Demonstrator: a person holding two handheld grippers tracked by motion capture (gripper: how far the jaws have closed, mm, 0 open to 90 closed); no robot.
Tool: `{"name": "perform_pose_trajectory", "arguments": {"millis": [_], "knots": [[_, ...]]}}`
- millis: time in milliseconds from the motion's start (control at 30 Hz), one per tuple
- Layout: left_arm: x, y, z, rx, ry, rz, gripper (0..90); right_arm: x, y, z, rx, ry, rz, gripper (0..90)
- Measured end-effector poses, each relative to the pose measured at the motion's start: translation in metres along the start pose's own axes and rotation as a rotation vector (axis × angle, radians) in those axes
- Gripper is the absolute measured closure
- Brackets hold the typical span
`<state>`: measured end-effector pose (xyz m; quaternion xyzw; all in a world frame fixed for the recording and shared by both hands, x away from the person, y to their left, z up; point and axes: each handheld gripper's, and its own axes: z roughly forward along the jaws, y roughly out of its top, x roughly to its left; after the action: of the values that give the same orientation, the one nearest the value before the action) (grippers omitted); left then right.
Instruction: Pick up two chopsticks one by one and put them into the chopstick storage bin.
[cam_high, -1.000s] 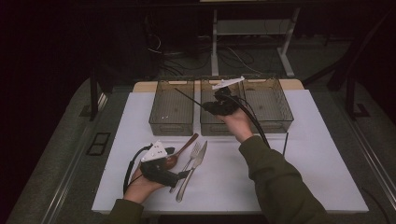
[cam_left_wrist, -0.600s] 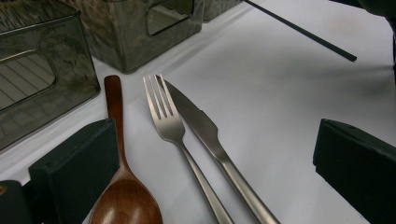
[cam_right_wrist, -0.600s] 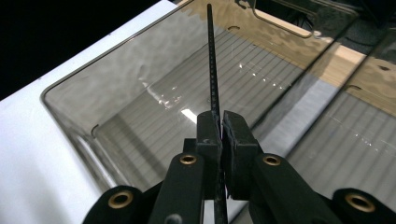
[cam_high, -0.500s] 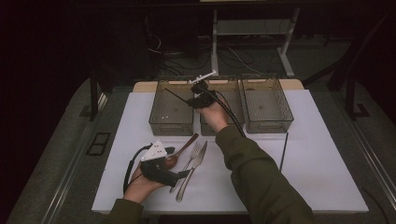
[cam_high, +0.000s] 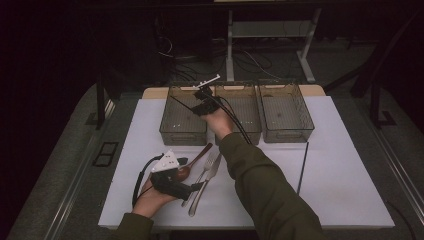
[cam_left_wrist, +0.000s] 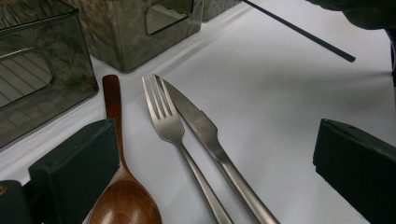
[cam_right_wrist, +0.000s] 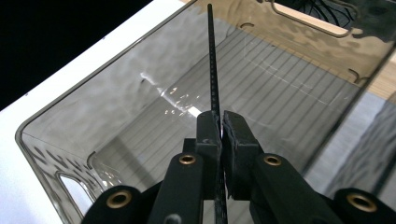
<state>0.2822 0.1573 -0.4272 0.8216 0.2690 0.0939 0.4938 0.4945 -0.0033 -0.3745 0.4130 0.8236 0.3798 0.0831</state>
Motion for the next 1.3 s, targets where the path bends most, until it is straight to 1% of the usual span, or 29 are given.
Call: {"name": "perform_pose_trajectory", "arguments": {"millis": [67, 233, 367, 400, 467, 500, 567, 667, 700, 767, 833, 900, 933, 1000, 1033, 1200, 1267, 1300], "knots": [[0.000, 0.000, 0.000, 0.000, 0.000, 0.000, 0.0, 0.003, 0.001, 0.002, 0.002, -0.003, -0.011, 83.7], [0.000, 0.000, 0.001, 0.003, 0.001, -0.002, 0.0, 0.006, 0.003, 0.002, -0.004, 0.011, -0.023, 75.4], [0.000, 0.000, 0.001, 0.003, 0.001, -0.001, 0.0, 0.004, 0.004, -0.001, -0.010, 0.031, -0.015, 66.0], [0.000, 0.000, 0.001, 0.004, 0.001, -0.001, 0.0, 0.003, 0.004, -0.003, -0.010, 0.048, -0.018, 62.9], [0.001, 0.000, 0.000, 0.004, 0.002, 0.001, 0.0, 0.002, 0.004, -0.005, -0.013, 0.053, -0.019, 58.8], [0.001, 0.000, 0.000, 0.004, 0.004, 0.004, 0.0, 0.002, 0.003, -0.008, -0.017, 0.066, -0.020, 55.7], [0.001, -0.001, 0.001, 0.002, 0.006, 0.001, 0.0, 0.003, 0.002, -0.014, -0.026, 0.054, -0.035, 52.7], [0.002, -0.001, 0.000, 0.009, 0.007, 0.005, 0.0, 0.003, -0.003, -0.025, -0.039, 0.096, -0.056, 51.9], [0.002, -0.001, 0.000, 0.008, 0.007, -0.001, 0.0, 0.003, -0.005, -0.029, -0.039, 0.100, -0.059, 51.7], [0.002, -0.001, 0.000, 0.012, 0.009, 0.001, 0.0, 0.002, -0.011, -0.038, -0.041, 0.114, -0.063, 52.3], [0.001, -0.002, 0.000, 0.011, 0.012, -0.001, 0.0, 0.000, -0.018, -0.047, -0.051, 0.119, -0.079, 53.1], [0.001, -0.002, 0.000, 0.015, 0.016, 0.000, 0.0, -0.001, -0.026, -0.057, -0.061, 0.121, -0.081, 55.2], [0.002, -0.002, 0.000, 0.017, 0.017, 0.003, 0.0, -0.001, -0.031, -0.062, -0.061, 0.120, -0.088, 56.0], [0.001, -0.002, 0.000, 0.010, 0.018, -0.005, 0.0, -0.002, -0.040, -0.072, -0.064, 0.113, -0.107, 58.4], [0.002, -0.002, 0.000, 0.017, 0.019, 0.002, 0.0, -0.003, -0.045, -0.078, -0.068, 0.114, -0.116, 59.2], [0.000, -0.002, 0.000, 0.017, 0.021, -0.003, 0.0, -0.009, -0.071, -0.108, -0.080, 0.111, -0.127, 65.5], [0.000, -0.002, 0.000, 0.015, 0.021, -0.004, 0.0, -0.014, -0.084, -0.120, -0.081, 0.109, -0.135, 69.5], [0.000, -0.002, 0.000, 0.016, 0.021, -0.004, 0.0, -0.014, -0.089, -0.124, -0.074, 0.107, -0.120, 72.0]]}}
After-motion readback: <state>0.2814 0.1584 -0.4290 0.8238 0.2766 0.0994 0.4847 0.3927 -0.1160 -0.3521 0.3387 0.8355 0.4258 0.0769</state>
